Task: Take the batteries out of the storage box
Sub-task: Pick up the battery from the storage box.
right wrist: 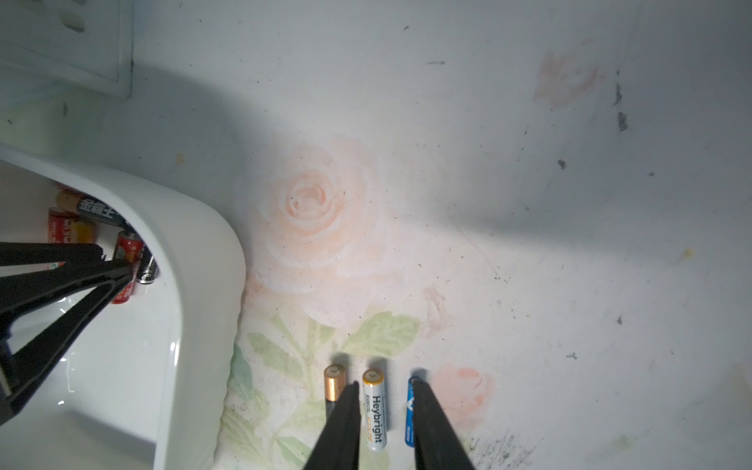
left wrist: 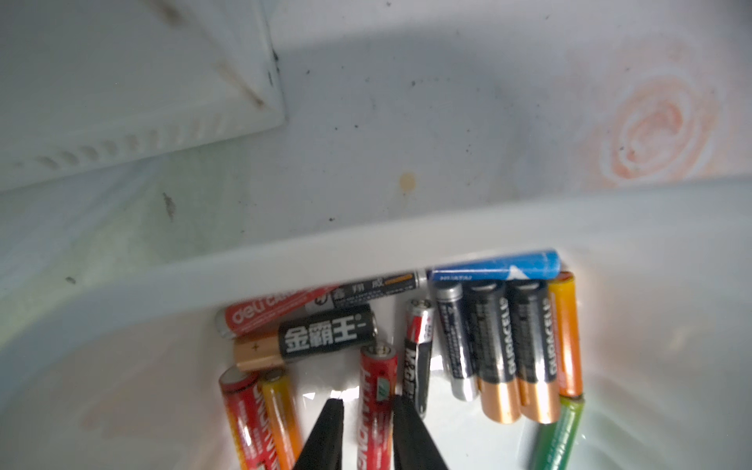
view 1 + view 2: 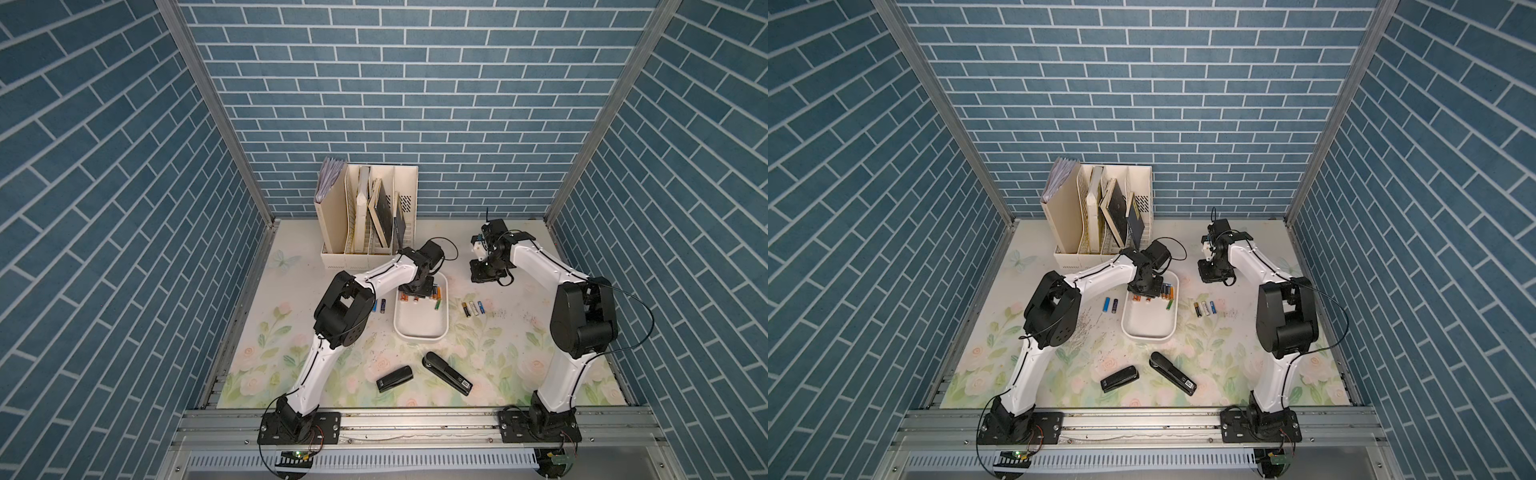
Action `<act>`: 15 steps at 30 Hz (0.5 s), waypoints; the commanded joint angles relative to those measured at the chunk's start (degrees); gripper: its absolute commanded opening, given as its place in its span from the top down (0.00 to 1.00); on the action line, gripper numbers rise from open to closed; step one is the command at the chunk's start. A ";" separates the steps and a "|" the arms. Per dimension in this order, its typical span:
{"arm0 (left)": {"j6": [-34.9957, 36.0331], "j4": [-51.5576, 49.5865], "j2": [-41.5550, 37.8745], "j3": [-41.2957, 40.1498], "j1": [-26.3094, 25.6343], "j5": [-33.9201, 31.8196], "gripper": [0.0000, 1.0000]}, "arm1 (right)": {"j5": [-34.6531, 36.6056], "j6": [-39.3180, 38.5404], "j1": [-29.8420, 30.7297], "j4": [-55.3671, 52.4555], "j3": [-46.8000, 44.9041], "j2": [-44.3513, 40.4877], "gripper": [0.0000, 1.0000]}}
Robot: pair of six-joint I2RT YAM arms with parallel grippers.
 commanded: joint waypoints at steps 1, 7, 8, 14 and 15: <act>0.24 -1.59 0.92 0.84 0.23 -0.99 0.74 | 0.25 -1.82 -0.28 -0.96 0.47 -0.93 0.74; 0.35 -1.58 1.54 0.84 0.19 -0.68 0.73 | 0.29 -1.84 -0.28 -1.15 0.56 -0.91 0.74; 0.40 -1.43 1.66 0.64 0.23 -0.55 0.73 | 0.34 -1.84 -0.28 -1.14 0.59 -0.98 0.74; 0.20 -0.78 1.28 -0.25 0.23 -0.72 0.73 | 0.28 -1.80 -0.28 -1.14 0.48 -1.03 0.74; 0.17 -0.62 1.17 -0.40 0.21 -0.72 0.72 | 0.34 -1.82 -0.28 -1.11 0.49 -1.00 0.74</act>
